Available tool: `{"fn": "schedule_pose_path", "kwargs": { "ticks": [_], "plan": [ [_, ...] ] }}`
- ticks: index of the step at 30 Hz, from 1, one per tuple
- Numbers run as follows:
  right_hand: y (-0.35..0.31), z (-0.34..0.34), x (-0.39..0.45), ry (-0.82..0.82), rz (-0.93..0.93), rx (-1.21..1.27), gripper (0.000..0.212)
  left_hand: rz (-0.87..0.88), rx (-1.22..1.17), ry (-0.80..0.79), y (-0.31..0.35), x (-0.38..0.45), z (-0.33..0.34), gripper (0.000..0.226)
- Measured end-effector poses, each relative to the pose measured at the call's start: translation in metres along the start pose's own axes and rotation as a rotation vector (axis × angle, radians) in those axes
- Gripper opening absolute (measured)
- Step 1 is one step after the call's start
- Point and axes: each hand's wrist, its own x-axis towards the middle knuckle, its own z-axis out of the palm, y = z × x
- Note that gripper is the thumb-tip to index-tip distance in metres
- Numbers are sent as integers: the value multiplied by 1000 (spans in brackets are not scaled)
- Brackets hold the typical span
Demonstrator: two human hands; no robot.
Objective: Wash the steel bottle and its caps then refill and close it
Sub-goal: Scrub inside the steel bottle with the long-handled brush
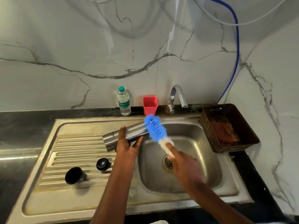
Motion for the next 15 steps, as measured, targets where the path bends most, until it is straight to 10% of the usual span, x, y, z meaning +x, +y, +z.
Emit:
{"fn": "schedule_pose_path", "kwargs": {
  "ticks": [15],
  "plan": [
    [7,-122,76,-193,2,-180,42,225,520,-371,-3,-2,-36,79]
  ]
}}
